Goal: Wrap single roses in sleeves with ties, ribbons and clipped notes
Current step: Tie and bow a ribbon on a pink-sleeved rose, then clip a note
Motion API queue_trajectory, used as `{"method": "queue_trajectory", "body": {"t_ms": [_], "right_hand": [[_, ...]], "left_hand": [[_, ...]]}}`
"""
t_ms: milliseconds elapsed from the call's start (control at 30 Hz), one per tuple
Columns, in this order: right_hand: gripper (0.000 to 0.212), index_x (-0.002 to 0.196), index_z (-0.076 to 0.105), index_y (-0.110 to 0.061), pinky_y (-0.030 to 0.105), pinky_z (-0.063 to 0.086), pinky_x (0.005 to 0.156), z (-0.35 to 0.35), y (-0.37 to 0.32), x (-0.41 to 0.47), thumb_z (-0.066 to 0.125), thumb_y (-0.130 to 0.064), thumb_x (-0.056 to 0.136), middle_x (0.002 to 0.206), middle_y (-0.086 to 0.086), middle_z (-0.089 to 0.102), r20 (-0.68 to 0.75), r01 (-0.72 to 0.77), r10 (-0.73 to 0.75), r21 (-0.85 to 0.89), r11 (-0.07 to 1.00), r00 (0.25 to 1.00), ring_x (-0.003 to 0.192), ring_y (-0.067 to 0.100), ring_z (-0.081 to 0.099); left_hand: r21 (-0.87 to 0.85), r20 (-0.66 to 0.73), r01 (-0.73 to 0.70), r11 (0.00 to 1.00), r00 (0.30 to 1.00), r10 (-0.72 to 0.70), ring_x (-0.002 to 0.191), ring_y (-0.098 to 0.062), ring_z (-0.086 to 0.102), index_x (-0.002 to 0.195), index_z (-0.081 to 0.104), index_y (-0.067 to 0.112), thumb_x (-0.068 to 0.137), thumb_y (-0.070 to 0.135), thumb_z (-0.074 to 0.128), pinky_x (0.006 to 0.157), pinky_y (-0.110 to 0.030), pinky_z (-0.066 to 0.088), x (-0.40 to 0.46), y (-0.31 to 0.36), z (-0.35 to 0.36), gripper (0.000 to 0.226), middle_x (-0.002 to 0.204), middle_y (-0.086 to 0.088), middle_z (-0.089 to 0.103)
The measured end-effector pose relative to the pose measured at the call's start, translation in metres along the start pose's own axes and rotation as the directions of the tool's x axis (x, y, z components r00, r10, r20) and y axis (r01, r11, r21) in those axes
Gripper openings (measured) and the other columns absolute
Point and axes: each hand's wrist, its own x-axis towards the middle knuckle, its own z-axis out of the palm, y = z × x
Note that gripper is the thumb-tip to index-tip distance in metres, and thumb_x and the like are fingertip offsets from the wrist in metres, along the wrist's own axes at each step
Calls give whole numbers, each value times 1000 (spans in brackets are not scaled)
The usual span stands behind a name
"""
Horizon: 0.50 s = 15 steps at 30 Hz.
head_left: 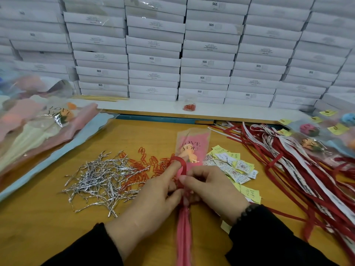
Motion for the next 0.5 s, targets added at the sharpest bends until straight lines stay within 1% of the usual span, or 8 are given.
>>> {"method": "queue_trajectory", "body": {"t_ms": [33, 67, 133, 167, 233, 300, 433, 500], "right_hand": [[23, 67, 61, -9, 16, 42, 49, 0, 1, 0, 59, -13, 89, 54, 11, 59, -11, -5, 5, 11, 1000, 1000, 42, 6, 51], [23, 67, 61, -10, 16, 42, 49, 1, 1, 0, 59, -14, 89, 54, 11, 60, -7, -5, 5, 3, 1000, 1000, 41, 6, 51], [20, 72, 65, -7, 15, 42, 49, 1, 1, 0, 60, -17, 89, 56, 11, 60, 8, 3, -2, -17, 1000, 1000, 43, 6, 52], [20, 76, 67, -3, 15, 42, 49, 2, 2, 1, 61, -17, 88, 57, 12, 61, -1, 3, -3, -16, 1000, 1000, 44, 8, 53], [22, 81, 66, 5, 18, 43, 49, 2, 5, 2, 59, -14, 89, 58, 16, 61, -34, -11, 11, 8, 1000, 999, 45, 12, 55], [24, 80, 65, 7, 18, 42, 47, 2, 7, 2, 57, -14, 90, 54, 14, 59, -49, -33, 34, 26, 999, 998, 43, 11, 53], [33, 66, 64, -5, 12, 36, 43, 4, 6, 0, 55, -23, 92, 48, 5, 58, -62, -75, 75, -7, 997, 995, 39, 6, 50], [34, 63, 63, -9, 10, 35, 41, 4, 5, 0, 55, -25, 92, 45, 2, 57, -68, -78, 78, 2, 997, 995, 36, 3, 49]], "left_hand": [[7, -5, 11, 1000, 1000, -11, 72, -9, 62, 123, 33, 51, 90, 9, 57, 67, -16, 44, 0, 0, 1, 59, 75, -3, 70], [-1, -14, 15, 1000, 1000, -15, 72, 0, 62, 125, 37, 46, 89, 9, 58, 66, -9, 42, 0, 0, 1, 56, 73, 3, 70], [-35, -32, 24, 999, 999, -25, 75, 18, 58, 118, 41, 45, 88, 7, 60, 67, 0, 37, -1, 0, 2, 52, 69, 20, 65], [-46, -33, 34, 998, 999, -35, 76, 21, 56, 113, 39, 47, 87, 7, 60, 68, 2, 37, -1, 0, 2, 53, 68, 24, 64], [-50, -7, 41, 998, 999, -41, 73, 12, 60, 106, 38, 51, 88, 6, 59, 68, -1, 40, 0, -1, 2, 53, 65, 16, 66], [-67, 16, 44, 997, 999, -43, 69, 5, 63, 102, 44, 47, 88, 6, 59, 69, -7, 44, 0, -1, 2, 46, 63, 12, 68], [-138, 17, 72, 988, 997, -70, 70, -18, 68, 101, 59, 25, 87, 10, 63, 74, -32, 50, 1, -2, 1, 21, 68, 1, 72], [-182, -1, 91, 979, 996, -92, 65, -19, 65, 97, 61, 18, 85, 10, 64, 69, -35, 50, 1, -4, 0, 14, 64, 0, 71]]}}
